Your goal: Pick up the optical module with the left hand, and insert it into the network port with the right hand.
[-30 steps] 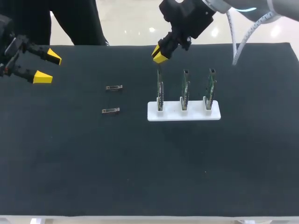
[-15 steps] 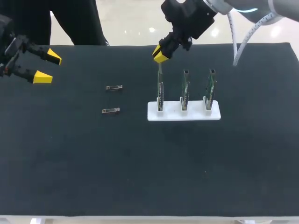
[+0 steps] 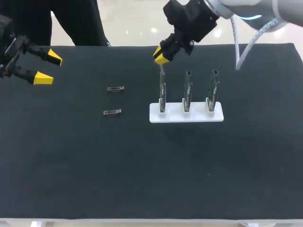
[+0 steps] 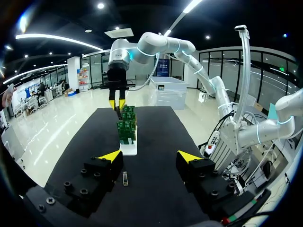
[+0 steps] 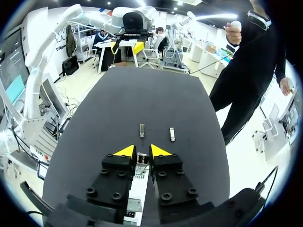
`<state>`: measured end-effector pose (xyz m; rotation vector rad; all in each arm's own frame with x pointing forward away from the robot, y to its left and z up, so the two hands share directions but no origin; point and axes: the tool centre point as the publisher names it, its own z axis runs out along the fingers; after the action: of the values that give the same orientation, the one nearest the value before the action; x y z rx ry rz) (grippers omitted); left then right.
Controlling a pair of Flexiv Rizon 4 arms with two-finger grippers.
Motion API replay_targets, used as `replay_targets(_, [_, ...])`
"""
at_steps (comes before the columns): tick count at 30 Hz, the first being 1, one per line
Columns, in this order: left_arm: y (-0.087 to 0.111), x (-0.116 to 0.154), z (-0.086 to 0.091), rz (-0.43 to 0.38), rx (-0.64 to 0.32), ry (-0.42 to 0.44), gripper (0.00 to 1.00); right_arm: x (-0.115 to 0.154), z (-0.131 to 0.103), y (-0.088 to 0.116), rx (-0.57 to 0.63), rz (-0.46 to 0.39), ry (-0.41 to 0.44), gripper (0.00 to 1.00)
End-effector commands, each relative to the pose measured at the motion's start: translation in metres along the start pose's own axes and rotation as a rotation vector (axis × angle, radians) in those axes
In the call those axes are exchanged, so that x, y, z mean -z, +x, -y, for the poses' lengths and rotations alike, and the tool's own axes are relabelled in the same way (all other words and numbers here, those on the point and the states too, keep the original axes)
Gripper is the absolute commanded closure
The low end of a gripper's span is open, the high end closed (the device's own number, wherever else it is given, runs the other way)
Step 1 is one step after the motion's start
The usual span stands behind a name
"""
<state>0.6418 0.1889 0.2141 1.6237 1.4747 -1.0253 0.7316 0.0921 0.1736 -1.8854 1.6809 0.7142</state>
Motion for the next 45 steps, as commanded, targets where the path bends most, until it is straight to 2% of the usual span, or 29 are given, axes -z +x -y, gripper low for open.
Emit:
replay_targets(1, [0.000,0.000,-0.001,-0.003,0.001,0.002,0.00,-0.005,-0.011,0.014,-0.002,0.023,0.034,1.00])
replay_targets(10, [0.000,0.000,-0.001,-0.003,0.001,0.002,0.00,-0.001,-0.011,0.012,0.001,0.020,0.031,1.00])
replay_targets(16, [0.000,0.000,-0.001,-0.003,0.001,0.002,0.00,-0.001,-0.012,0.013,0.022,0.070,0.057,1.00])
replay_targets(38, [0.000,0.000,-0.001,-0.003,0.001,0.002,0.00,0.011,-0.008,-0.004,-0.021,0.037,0.040,1.00])
replay_targets(45, [0.000,0.000,-0.001,-0.003,0.001,0.002,0.00,0.011,-0.006,-0.004,-0.021,0.056,0.045,1.00])
